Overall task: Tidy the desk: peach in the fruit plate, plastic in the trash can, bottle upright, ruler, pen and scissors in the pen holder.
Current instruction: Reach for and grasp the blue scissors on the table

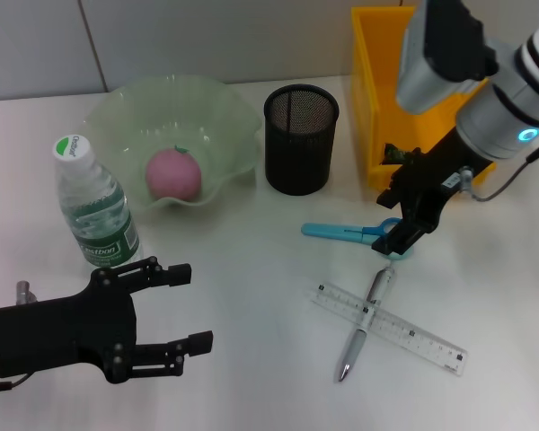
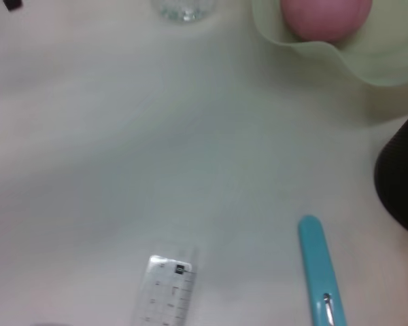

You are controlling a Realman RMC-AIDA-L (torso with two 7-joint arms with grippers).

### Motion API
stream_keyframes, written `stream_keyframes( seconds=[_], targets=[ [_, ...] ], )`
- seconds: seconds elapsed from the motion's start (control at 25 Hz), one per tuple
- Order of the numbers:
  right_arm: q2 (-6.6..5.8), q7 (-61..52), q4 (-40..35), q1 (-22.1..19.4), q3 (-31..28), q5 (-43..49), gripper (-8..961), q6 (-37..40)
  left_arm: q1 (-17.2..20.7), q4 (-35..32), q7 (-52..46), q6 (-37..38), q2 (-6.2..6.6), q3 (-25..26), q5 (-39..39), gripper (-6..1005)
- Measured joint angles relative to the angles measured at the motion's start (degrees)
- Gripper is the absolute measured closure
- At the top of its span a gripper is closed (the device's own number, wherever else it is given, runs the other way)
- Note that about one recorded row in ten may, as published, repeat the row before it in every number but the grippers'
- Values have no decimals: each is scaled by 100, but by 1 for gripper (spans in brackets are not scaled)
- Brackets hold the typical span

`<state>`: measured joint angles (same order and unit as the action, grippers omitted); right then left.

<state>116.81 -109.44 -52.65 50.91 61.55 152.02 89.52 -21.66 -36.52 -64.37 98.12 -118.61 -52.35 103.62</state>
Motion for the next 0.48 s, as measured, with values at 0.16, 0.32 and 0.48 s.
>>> stream_keyframes(
  seconds=[0.16, 0.32, 0.48],
  targets=[
    [80, 11, 57, 48, 163, 157, 212, -257, -5, 6, -19, -13, -2, -3, -22, 137],
    [129, 28, 186, 74, 382, 202, 223, -506, -2, 7, -21, -13, -4, -4, -59, 137],
    [136, 27, 361, 105, 569, 205, 233, -743, 0, 6, -27, -7, -4, -4, -66, 137]
  ],
)
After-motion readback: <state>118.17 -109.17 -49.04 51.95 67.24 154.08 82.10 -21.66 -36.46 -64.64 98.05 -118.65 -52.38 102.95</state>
